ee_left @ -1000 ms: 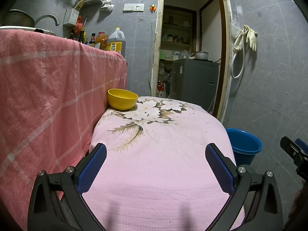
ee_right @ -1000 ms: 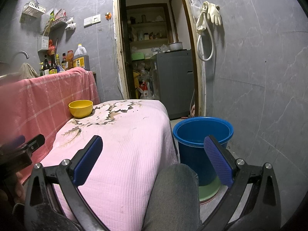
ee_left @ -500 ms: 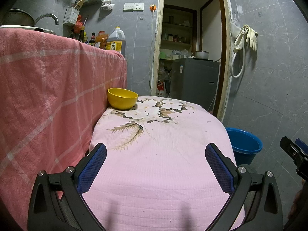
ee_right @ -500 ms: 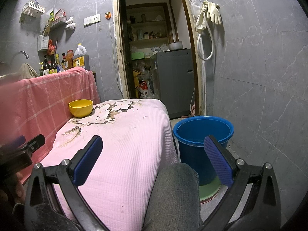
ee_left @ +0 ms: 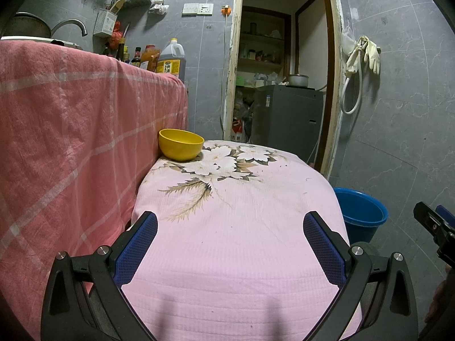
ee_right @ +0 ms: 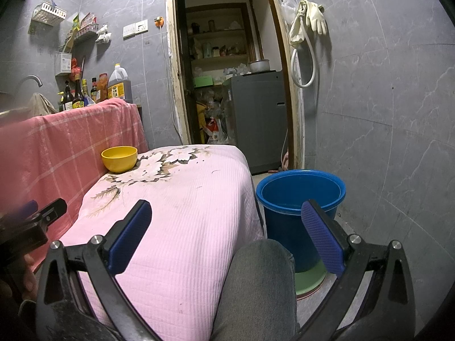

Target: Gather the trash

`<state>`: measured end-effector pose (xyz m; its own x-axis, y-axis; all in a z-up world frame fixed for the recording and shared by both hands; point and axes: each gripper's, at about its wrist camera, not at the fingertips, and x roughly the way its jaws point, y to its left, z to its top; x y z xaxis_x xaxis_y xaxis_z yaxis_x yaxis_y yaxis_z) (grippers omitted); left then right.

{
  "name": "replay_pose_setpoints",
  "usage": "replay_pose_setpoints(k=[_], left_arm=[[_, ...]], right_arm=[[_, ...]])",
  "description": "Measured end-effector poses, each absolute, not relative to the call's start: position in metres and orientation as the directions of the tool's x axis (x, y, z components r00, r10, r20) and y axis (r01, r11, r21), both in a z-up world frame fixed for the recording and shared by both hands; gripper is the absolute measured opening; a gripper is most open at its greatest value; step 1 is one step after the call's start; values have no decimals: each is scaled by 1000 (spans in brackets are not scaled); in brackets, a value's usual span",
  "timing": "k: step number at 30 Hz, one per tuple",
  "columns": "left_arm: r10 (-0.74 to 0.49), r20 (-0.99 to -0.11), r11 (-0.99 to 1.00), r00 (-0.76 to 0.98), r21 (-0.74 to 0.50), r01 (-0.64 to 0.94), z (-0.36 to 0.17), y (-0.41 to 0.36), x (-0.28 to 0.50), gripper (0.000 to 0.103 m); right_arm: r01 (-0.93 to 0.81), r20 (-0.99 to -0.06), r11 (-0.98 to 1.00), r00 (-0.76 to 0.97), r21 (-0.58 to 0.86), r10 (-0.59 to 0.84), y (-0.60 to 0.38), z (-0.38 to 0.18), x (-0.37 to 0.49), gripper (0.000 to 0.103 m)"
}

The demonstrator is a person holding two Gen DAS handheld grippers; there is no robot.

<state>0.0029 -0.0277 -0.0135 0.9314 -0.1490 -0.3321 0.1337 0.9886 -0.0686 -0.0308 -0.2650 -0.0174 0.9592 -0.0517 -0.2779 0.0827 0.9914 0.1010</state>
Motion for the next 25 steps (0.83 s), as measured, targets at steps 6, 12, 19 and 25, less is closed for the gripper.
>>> replay_pose_setpoints(k=[6,12,19,25], left_arm=[[-144,-333,989,932,-67,129,-16,-30,2,101],[-142,-345,990,928,-55,131,-23,-33,1,101],[-140,-341,990,930,-49,132,-22,-35,-1,101],[-141,-344,990,928,-50,132,-21,-36,-2,101]], right_arm=[[83,-279,991,959,101,-52,-265,-17,-31,103],[83,-279,991,959,102,-51,-265,-17,-31,103],[83,-283,991,958,102,-51,-263,-20,-31,103],[82,-286,991,957,102,-50,-259,-26,-33,103]])
